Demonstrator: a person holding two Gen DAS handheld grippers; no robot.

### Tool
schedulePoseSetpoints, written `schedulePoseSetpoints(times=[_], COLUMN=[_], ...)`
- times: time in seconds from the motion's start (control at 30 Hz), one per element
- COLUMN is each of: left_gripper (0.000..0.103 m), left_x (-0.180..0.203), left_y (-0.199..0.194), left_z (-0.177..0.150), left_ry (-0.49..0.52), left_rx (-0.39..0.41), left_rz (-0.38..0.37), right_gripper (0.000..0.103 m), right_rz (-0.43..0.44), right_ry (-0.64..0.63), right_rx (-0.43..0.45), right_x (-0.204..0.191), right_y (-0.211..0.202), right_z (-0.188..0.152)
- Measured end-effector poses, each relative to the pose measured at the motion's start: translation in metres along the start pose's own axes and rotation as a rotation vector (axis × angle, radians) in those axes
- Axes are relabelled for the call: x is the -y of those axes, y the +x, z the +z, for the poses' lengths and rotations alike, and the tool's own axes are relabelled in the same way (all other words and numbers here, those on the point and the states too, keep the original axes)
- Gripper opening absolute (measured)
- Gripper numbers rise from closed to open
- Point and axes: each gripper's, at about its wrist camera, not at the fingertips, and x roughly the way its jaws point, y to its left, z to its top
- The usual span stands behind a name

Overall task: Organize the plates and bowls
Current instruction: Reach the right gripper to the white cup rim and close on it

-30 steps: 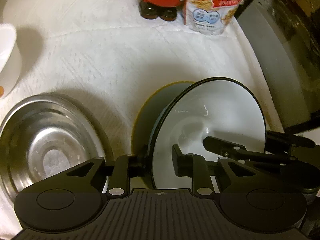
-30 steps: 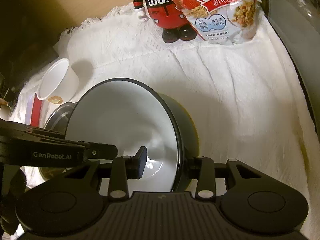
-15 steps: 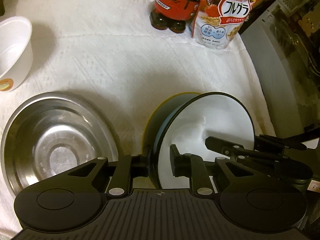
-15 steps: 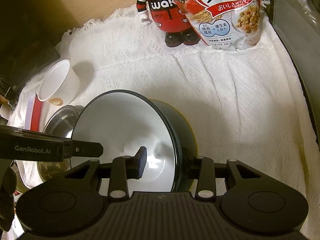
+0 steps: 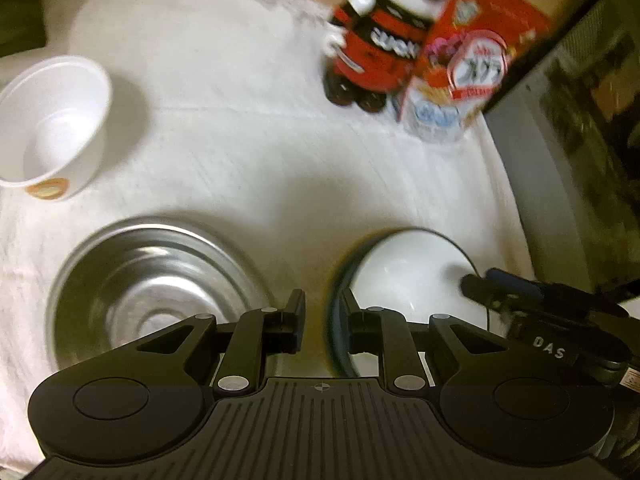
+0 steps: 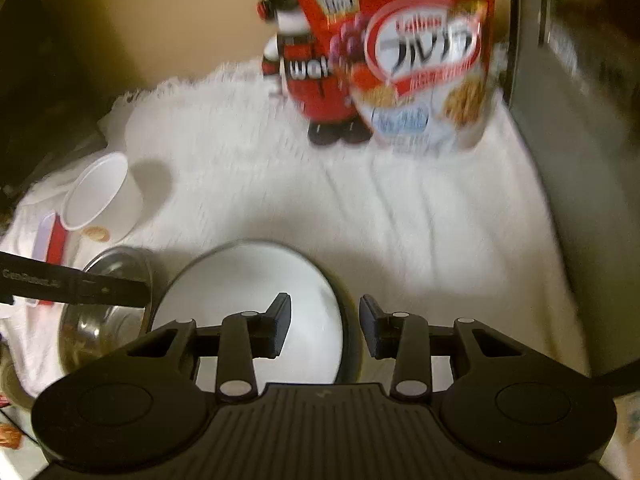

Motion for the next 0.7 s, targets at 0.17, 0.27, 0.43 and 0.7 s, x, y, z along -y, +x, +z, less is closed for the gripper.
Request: schedulePoseSetpoints(times=[0.17, 0.27, 0.43, 0.7], left_gripper=[0.020, 0.020, 0.021, 0.021], left_x=[-0.047, -0.087, -0.156, -0.232], left_y=[-0.030, -0.050, -0.077, -0.081], left_z=[0.018, 0.026, 0.016, 0.035], left_ry=[-0.104, -0.199, -0.357, -0.403], left_rx=[0.092, 0.159, 0.321, 0.375], left_rz=[0.015, 0.039, 0.097, 0.135], right_gripper=[0.048, 0.052, 0.058, 0.072], right_rz=[-0.019, 0.004, 0.038, 0.157], right_ry=[-0.043, -0.046, -0.036, -0.049], right_rx=[0.060, 0.061, 0.024, -0.055], right_x=[-0.022, -0.040, -0.084, -0.166], right_y=[-0.005, 0.001, 0.022, 0.055], right_z=[0.019, 0.033, 0.050, 0.073])
